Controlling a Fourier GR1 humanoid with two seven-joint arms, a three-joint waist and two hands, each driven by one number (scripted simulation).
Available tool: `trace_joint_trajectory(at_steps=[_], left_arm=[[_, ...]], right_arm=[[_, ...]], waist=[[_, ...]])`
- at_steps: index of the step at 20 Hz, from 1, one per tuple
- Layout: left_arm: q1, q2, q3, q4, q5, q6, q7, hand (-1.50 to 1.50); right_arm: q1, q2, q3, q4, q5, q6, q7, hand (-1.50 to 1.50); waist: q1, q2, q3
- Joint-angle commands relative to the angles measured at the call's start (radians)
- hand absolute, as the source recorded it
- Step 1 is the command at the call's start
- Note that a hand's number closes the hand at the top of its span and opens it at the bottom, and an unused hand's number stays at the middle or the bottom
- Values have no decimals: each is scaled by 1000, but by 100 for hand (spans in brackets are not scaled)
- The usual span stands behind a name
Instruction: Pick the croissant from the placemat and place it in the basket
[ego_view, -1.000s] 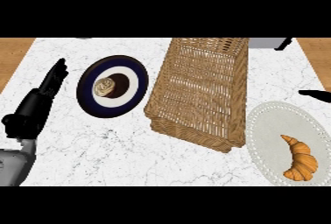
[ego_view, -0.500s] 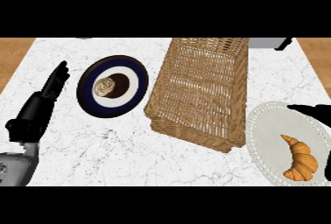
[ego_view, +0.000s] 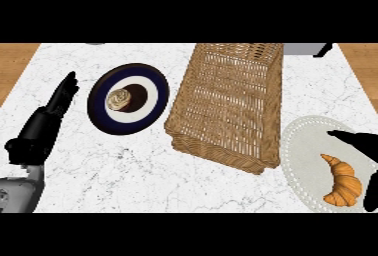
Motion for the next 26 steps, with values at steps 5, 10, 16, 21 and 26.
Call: trace_joint_trajectory(at_steps=[5, 10, 16, 21, 26], left_arm=[[1, -43, 39, 14, -37, -46, -9, 0], [7, -46, 71, -82, -47, -67, 78, 0], [-101, -85, 92, 70, -92, -80, 36, 0], [-48, -96, 108, -38, -105, -86, 95, 0], [-41, -95, 152, 29, -89, -159, -8, 0]], right_arm=[[48, 87, -38, 57, 166, -82, -128, -150], [75, 114, -78, 49, 212, -56, -141, -150], [94, 160, -113, 60, 260, -59, -180, -150], [113, 145, -172, 68, 287, -37, -224, -150], [84, 232, -162, 169, 383, -84, -239, -150]], waist=[[0, 0, 0], [1, -1, 0], [-5, 0, 0], [-4, -1, 0], [-2, 0, 0]])
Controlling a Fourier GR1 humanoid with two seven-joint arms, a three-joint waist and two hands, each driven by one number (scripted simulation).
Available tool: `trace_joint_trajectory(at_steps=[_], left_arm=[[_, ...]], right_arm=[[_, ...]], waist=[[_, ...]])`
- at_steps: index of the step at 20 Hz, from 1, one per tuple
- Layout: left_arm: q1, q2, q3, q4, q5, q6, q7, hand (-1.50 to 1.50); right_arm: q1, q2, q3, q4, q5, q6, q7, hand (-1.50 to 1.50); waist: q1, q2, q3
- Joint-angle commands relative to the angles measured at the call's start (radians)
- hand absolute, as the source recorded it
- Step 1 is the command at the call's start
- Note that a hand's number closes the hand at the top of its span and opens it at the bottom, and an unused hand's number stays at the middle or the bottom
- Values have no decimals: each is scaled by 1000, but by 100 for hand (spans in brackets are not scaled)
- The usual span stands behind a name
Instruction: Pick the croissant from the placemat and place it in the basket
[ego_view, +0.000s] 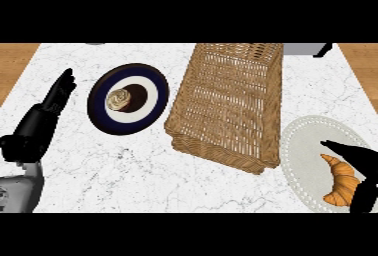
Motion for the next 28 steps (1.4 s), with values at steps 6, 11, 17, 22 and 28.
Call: trace_joint_trajectory(at_steps=[6, 11, 17, 22, 28], left_arm=[[-33, -49, 16, 47, -58, 1, -15, 0], [24, -63, 17, -26, -50, -18, 2, 0], [-45, -55, 29, 61, -72, -18, -37, 0], [12, -34, 53, 15, -48, -55, -28, 0], [-36, -54, 37, 55, -47, -56, -52, 0]], right_arm=[[40, 41, -33, 15, 93, -12, -54, -150], [-30, 114, -57, 156, 109, -49, -61, 150], [-26, 112, -15, 193, 184, -152, -142, 150], [-40, 67, -36, 224, 206, -193, -227, 150], [-276, 48, -192, 517, 241, -424, -168, 150]], waist=[[-2, 0, 0], [3, 0, 0], [-1, 2, 0], [3, 1, 0], [34, 14, 3]])
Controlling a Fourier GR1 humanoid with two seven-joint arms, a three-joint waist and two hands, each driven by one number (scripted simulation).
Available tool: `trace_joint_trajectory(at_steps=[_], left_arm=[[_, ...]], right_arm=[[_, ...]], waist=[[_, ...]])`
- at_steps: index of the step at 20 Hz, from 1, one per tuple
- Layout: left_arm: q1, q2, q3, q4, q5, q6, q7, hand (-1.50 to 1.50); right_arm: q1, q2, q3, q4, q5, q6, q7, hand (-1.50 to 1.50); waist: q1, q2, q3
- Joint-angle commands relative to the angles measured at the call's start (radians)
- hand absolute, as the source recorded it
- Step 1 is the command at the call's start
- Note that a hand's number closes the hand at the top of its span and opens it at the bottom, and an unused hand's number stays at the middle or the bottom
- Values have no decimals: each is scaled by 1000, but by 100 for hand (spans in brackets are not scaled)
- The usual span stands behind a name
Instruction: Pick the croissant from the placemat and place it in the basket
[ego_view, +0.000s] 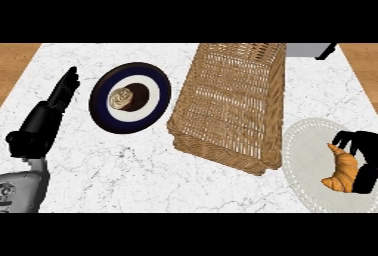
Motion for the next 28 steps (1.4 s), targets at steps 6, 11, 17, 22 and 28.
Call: trace_joint_trajectory(at_steps=[6, 11, 17, 22, 28], left_arm=[[12, -26, -21, 10, -22, 10, -12, 0], [38, 13, 16, -35, 14, -23, 9, 0], [16, 8, 31, 30, -12, 10, -17, 0], [39, 26, 44, 28, 6, -23, -56, 0], [16, 17, 38, -14, 11, -21, 17, 0]], right_arm=[[-188, -24, -122, 245, 52, -330, 5, 150], [-242, -30, -271, 140, -111, -409, -68, 150], [-389, 18, -397, 0, -393, -220, -174, 150], [-438, 14, -384, -198, -463, -110, -73, 150], [-610, 42, -320, -393, -564, 109, 237, 150]], waist=[[5, 7, 11], [-4, -3, 11], [-29, -7, 9], [-26, -6, 8], [-22, -8, 7]])
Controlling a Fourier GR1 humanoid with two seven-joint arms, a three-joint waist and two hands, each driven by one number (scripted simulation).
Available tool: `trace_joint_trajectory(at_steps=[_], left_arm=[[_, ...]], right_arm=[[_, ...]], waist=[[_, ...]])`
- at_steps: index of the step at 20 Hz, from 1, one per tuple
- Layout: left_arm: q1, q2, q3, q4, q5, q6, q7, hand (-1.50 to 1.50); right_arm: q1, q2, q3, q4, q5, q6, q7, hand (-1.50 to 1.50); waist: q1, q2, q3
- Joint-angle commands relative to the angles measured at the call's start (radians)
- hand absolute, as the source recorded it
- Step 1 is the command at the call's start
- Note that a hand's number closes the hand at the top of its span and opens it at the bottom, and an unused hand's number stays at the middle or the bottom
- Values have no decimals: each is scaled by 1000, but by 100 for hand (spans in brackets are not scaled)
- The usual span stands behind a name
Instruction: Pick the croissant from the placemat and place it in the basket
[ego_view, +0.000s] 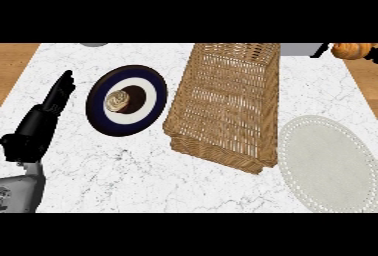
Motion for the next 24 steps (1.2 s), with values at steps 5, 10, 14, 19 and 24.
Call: trace_joint_trajectory(at_steps=[5, 10, 14, 19, 24], left_arm=[[0, -21, -23, -37, -13, 4, 37, 0], [-84, -22, -14, 25, -39, 28, 31, 0], [-2, -6, -2, -56, 7, -27, 45, 0], [0, -12, -1, -13, -12, -15, -7, 0], [-35, -19, -7, 14, -28, -6, -5, 0]], right_arm=[[-205, 99, 110, -211, -76, 147, 427, 150], [-290, 204, 191, -160, -50, 100, 537, 150], [-375, 159, 172, 17, -52, 129, 528, 150], [-462, 227, 243, 94, -36, 171, 611, 150], [-400, 247, 288, 152, 10, 168, 609, 150]], waist=[[8, 1, 0], [13, 9, 1], [24, 11, 1], [25, 11, 1], [21, 13, 1]])
